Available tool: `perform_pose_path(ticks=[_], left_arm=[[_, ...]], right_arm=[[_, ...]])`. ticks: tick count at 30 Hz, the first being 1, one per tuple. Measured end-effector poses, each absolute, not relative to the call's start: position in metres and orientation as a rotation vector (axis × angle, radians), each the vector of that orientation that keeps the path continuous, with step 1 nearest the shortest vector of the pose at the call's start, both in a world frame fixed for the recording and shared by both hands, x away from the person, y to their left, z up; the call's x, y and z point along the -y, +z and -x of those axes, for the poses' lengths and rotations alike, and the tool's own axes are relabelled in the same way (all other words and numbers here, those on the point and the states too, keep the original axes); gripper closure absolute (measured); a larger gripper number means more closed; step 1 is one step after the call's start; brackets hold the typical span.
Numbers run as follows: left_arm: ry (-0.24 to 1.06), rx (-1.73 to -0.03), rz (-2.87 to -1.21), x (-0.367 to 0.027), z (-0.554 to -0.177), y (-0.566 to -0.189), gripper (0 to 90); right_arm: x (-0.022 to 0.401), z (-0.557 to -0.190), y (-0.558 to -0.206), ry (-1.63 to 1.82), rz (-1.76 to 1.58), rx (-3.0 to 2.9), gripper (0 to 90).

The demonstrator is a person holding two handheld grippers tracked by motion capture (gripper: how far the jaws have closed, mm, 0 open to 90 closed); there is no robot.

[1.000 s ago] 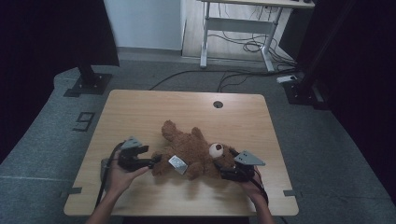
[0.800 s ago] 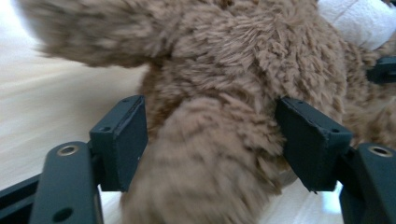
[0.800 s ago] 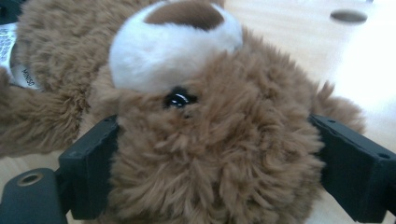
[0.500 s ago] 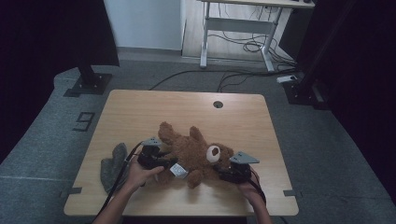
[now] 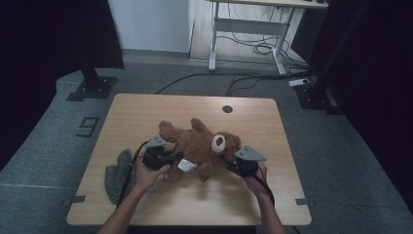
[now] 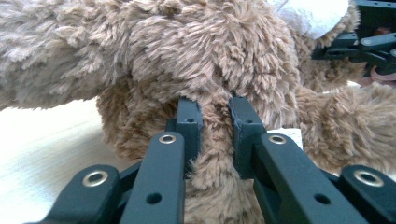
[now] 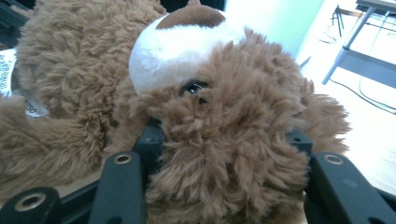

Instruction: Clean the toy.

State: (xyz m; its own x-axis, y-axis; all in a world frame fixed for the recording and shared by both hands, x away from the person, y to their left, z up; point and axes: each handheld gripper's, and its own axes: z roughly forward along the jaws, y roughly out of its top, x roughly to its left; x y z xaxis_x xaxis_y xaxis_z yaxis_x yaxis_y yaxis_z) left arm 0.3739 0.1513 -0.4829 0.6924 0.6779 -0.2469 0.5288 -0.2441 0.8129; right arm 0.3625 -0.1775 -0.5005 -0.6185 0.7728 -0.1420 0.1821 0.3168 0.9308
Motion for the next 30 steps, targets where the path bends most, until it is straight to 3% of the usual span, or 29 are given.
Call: perform_pose_path(ticks=[5,14,17,21,30], left_arm=[[0.207,-0.98,-1.926,-0.153,-0.378,-0.491,76.9],[0.183,-0.994,-1.921,-0.15,-0.379,-0.496,73.6],[0.192,-0.999,-1.929,-0.151,-0.378,-0.495,65.0],[0.211,-0.993,-1.905,-0.16,-0.371,-0.484,38.1],[0.294,-0.943,-1.905,-0.179,-0.345,-0.46,32.2]], right_arm=[[0.177,-0.384,-0.517,1.34,-0.825,-2.03,45.1],[0.184,-0.387,-0.528,1.364,-0.858,-2.034,37.5],[0.185,-0.386,-0.528,1.355,-0.865,-2.032,29.4],[0.19,-0.38,-0.523,1.371,-0.91,-1.993,17.9],[0.207,-0.349,-0.505,1.455,-0.932,-1.92,16.1]])
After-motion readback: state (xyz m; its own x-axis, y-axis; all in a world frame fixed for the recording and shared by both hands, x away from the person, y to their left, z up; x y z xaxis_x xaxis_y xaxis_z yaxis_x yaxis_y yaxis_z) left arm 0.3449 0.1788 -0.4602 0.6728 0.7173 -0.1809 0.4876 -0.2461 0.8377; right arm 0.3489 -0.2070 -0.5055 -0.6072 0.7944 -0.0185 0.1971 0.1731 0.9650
